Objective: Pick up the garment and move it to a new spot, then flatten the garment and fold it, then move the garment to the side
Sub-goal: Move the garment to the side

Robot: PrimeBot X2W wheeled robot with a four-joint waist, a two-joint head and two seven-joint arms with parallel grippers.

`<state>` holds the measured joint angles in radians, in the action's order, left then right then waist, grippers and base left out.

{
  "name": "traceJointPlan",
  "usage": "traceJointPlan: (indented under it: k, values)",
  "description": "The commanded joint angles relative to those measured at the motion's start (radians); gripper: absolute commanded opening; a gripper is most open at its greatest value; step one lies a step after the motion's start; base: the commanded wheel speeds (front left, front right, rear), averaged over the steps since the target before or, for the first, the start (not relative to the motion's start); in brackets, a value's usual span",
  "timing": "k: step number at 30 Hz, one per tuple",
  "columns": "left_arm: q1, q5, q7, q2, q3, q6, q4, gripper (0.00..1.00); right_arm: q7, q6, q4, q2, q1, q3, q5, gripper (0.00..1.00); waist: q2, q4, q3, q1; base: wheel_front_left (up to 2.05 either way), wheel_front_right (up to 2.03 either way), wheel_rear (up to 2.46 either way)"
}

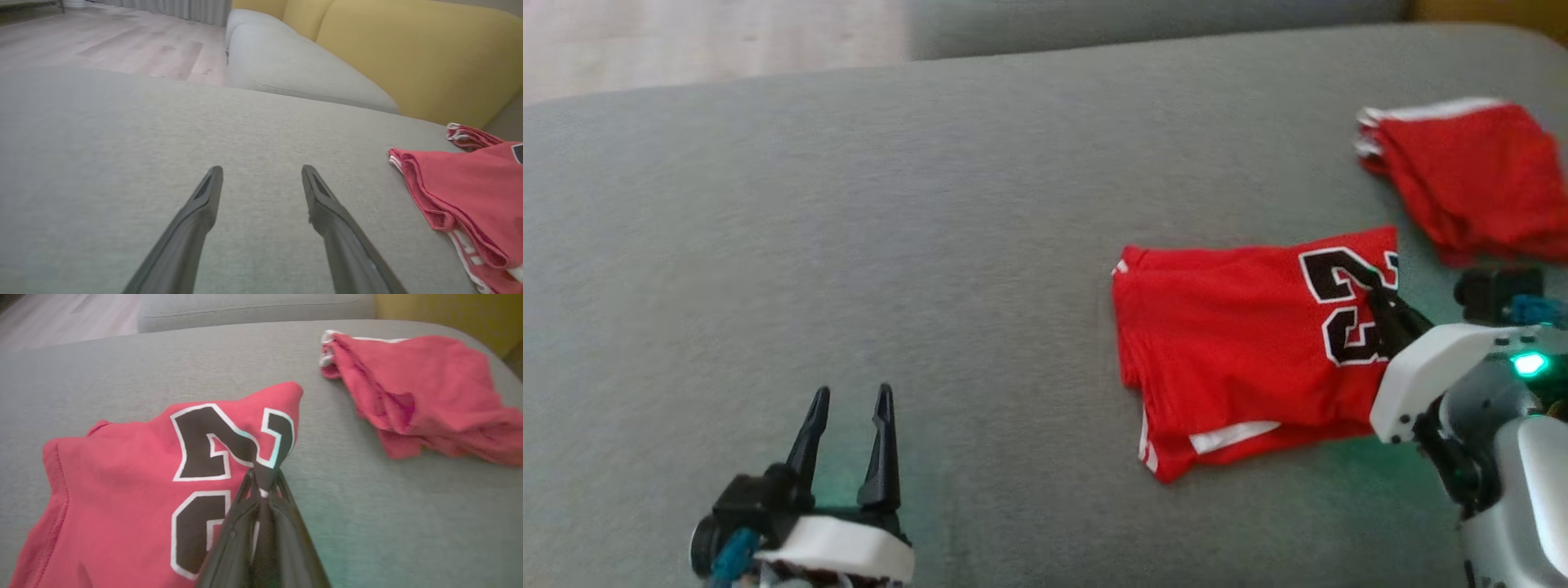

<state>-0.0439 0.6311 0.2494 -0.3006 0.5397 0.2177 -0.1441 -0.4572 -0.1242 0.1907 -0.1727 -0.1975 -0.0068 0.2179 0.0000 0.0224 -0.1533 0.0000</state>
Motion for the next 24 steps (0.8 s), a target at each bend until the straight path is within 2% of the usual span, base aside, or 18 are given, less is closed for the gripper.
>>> traceJointPlan:
  k: [1,7,11,17,24]
  values:
    - [-0.062,-0.011,0.011,-0.010,-0.040,-0.006,0.034,1.00,0.011,-0.007,-0.047,-0.017,-0.041,0.013,0.001,0.00,0.0000,0.096,-0.043,0.0000,0.00,0.00,0.00]
    - [-0.115,-0.033,-0.008,-0.025,-0.027,-0.012,0.039,1.00,0.039,-0.007,-0.077,-0.005,-0.082,-0.017,-0.001,0.00,0.0000,0.224,-0.114,0.0000,0.00,0.00,0.00]
    - [-0.139,-0.043,-0.024,-0.031,-0.017,-0.015,0.042,1.00,0.053,-0.007,-0.070,0.009,-0.105,-0.006,-0.003,0.00,0.0000,0.256,-0.134,0.0000,0.00,0.00,0.00]
    - [-0.157,-0.046,-0.031,-0.027,-0.007,-0.018,0.037,1.00,0.069,-0.007,-0.050,0.014,-0.153,0.005,-0.014,0.00,0.0000,0.239,-0.128,0.0000,0.00,0.00,0.00]
    - [-0.151,-0.037,-0.022,-0.016,-0.010,-0.015,0.027,1.00,0.040,-0.007,-0.013,-0.011,-0.282,0.005,-0.047,0.00,0.0000,0.167,-0.112,0.0000,0.00,0.00,0.00]
